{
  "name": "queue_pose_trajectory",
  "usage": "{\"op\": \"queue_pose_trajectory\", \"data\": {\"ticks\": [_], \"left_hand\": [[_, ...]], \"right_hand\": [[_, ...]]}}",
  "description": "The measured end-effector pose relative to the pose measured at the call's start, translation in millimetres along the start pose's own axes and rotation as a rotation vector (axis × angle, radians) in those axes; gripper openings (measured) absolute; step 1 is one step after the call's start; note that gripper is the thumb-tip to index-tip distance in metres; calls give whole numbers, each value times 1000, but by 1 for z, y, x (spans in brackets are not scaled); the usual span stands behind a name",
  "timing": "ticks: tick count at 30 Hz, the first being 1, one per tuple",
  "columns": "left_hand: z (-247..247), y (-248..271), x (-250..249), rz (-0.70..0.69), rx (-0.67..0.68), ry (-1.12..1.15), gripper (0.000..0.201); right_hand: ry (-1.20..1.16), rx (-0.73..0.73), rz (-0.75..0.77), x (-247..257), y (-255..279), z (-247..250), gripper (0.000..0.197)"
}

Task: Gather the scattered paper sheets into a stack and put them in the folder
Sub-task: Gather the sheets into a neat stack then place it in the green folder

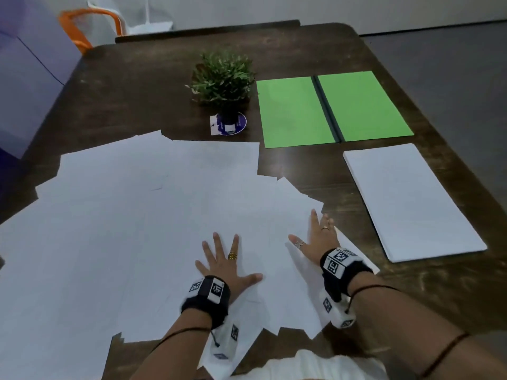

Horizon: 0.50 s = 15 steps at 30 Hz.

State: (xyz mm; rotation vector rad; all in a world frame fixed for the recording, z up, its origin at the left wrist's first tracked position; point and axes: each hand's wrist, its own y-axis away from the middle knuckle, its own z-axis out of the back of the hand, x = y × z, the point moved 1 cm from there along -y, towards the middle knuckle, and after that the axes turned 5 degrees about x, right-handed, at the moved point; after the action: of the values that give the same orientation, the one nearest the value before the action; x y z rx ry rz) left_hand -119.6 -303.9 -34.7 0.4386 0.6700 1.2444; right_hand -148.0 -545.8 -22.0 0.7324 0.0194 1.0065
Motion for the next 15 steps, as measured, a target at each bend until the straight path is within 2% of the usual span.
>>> {"op": "queue_pose_trajectory", "data": {"ticks": [4,7,9,11,13,15], "left_hand": [[5,0,2,-42,63,26,115],[10,2,8,-89,130,-16,132],[14,2,10,-102,176,-66,145],[18,2,11,-92,198,-89,151],[19,1,10,-93,201,-87,153],[18,0,10,-101,203,-75,154]], "right_hand": [[-76,1,12,16,8,-12,98],[-184,-25,10,25,11,-18,99],[-378,-98,0,27,13,-14,98],[-534,-247,-94,24,17,-11,90],[-638,-380,-271,17,22,-11,74],[-741,-375,-429,13,24,-12,62]]}}
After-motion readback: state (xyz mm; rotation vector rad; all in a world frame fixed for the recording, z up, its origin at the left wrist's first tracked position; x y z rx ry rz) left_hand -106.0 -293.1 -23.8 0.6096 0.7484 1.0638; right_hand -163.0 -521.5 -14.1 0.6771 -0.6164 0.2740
